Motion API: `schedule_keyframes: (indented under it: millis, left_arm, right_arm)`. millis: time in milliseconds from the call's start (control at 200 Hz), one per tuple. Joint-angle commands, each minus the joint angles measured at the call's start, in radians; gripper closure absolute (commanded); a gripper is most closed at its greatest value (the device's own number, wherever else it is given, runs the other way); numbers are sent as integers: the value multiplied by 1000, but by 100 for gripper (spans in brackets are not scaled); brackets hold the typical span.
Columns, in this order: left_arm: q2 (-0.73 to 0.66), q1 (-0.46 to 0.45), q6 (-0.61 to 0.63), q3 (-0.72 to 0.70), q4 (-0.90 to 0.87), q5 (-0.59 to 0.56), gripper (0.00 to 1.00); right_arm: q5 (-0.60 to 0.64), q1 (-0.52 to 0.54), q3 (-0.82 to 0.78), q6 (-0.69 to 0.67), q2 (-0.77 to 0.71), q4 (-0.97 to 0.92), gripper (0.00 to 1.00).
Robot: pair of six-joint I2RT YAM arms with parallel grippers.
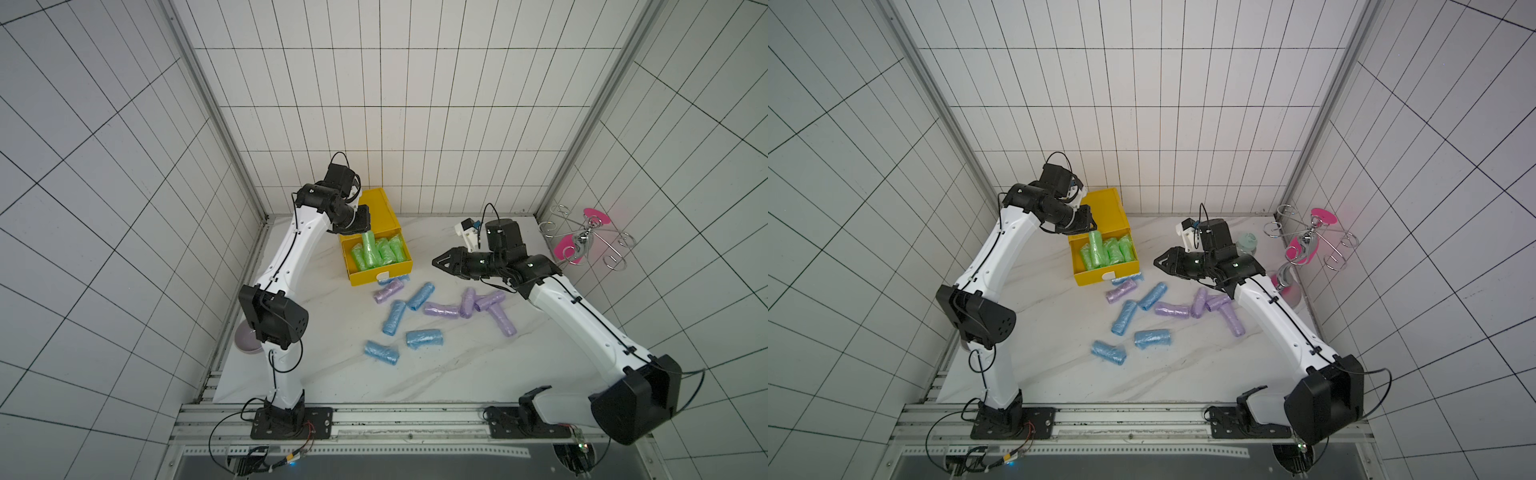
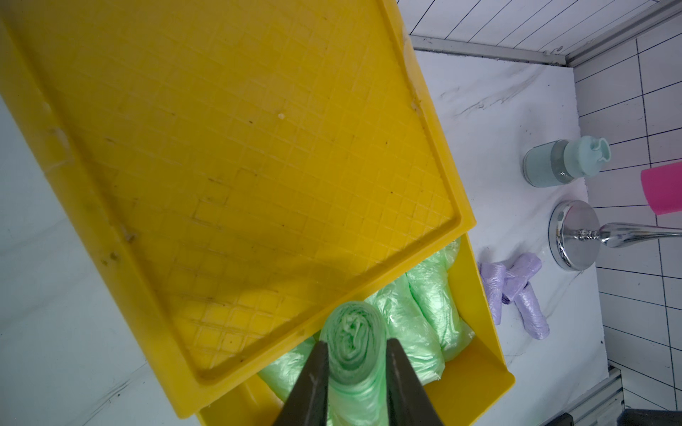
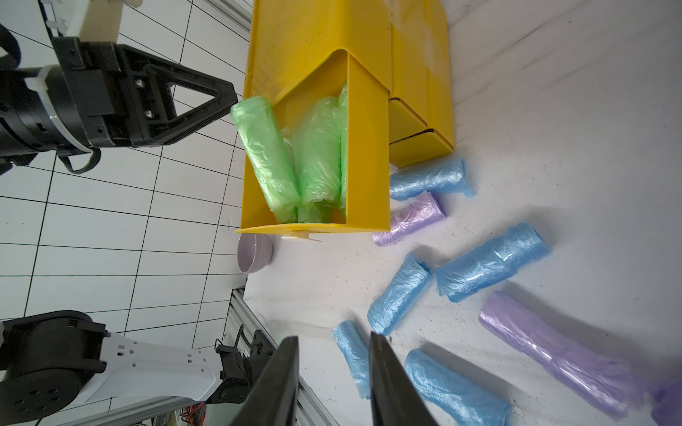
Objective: Sort the rolls of trash bags by color and place them into the drawer
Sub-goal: Place the roll of trash bags in the drawer.
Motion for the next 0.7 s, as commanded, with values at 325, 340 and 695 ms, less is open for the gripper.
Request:
schedule_keyframes:
  millis: [325, 340, 695]
  left_arm:
    - [44, -20, 33, -5, -16, -95, 74]
    - [42, -20, 31, -1, -15, -95, 74]
    - [-102, -4, -5, -16, 119, -96, 52]
  right_arm:
    - [-12, -1, 47, 10, 14, 23, 65]
    - [-12, -1, 47, 10, 14, 24, 65]
    - [17, 83, 51, -5, 70, 23, 72]
